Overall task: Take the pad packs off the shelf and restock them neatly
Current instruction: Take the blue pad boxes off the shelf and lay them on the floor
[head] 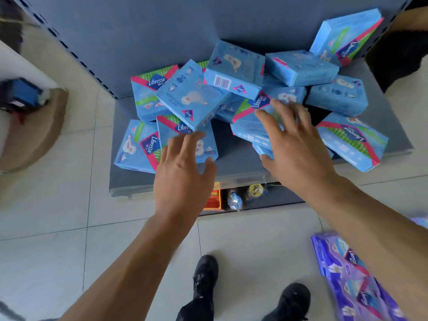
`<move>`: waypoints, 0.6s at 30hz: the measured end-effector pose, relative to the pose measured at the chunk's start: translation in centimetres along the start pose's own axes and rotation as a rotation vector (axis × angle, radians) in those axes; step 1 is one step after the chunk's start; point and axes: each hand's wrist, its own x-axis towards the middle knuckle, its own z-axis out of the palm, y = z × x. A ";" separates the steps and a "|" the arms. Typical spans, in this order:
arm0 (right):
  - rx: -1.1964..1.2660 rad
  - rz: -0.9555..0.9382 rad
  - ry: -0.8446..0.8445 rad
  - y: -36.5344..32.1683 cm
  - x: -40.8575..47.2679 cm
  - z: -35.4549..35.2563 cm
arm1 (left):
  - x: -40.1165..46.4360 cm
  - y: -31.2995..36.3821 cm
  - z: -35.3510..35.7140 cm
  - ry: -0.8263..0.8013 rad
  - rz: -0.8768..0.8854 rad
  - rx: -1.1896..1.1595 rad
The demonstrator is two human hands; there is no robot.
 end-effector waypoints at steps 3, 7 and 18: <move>-0.096 0.049 0.017 0.0 0.6 0.6 | 0.9 -0.2 0.4 -0.017 0.025 -0.015; -0.164 0.025 0.029 -0.2 1.4 0.7 | 1.6 0.0 0.8 -0.042 0.040 -0.023; -0.004 -0.185 0.300 3.5 0.0 -2.9 | 2.2 1.9 2.1 -0.095 0.043 -0.169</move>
